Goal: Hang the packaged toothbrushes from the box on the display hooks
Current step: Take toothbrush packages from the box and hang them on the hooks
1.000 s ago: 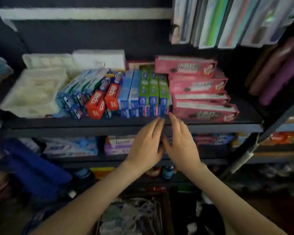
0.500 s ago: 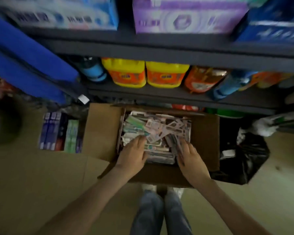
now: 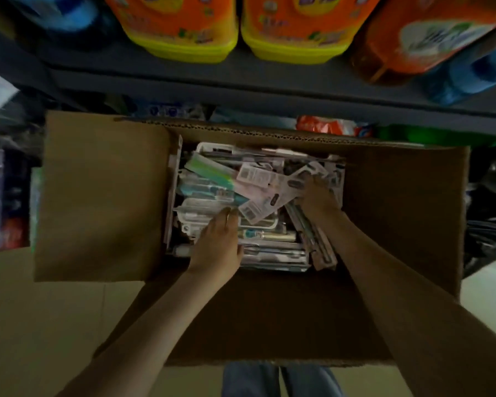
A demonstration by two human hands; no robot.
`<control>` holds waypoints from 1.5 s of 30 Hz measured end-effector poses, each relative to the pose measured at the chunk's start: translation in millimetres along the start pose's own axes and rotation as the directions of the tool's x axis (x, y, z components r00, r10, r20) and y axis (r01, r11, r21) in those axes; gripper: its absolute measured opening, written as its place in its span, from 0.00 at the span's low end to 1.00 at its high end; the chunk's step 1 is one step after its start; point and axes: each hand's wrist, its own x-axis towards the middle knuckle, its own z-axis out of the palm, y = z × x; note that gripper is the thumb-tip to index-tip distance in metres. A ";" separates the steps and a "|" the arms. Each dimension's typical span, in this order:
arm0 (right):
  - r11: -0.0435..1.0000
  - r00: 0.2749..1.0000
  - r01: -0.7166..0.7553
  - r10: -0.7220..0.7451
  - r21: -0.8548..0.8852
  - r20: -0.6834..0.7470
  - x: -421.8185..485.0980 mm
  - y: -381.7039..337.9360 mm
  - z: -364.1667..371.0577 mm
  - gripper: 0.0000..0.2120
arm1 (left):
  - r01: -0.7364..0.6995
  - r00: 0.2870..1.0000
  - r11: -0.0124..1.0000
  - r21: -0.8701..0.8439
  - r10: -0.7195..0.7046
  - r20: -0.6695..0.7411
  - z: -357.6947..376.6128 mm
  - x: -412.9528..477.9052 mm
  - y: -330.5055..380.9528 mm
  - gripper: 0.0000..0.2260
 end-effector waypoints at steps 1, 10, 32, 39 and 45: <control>1.000 0.999 -0.021 0.022 -0.019 0.024 11.4 -1.2 0.9 0.25 | -0.013 1.000 1.000 -0.005 0.013 -0.007 1.5 3.1 2.8 0.33; 0.994 0.996 0.086 -0.086 0.060 -0.012 -3.2 1.4 5.6 0.17 | -0.071 0.995 0.996 -0.053 0.067 -0.068 -1.7 2.6 4.3 0.31; 0.898 0.811 0.253 -0.400 0.360 0.426 -64.9 -19.8 -9.7 0.08 | -0.273 0.956 0.892 0.361 0.292 0.003 2.3 -3.7 -16.0 0.24; 0.944 0.899 0.260 -0.160 0.203 -0.409 -33.6 -13.0 -3.8 0.23 | 0.258 0.956 0.964 -0.067 -0.265 -0.124 -3.8 -9.8 -37.2 0.20; 0.904 0.926 0.376 -0.357 -0.206 0.122 -17.8 -23.2 20.8 0.42 | 0.488 0.859 0.825 -0.284 -0.513 -0.012 3.1 -8.7 -51.0 0.23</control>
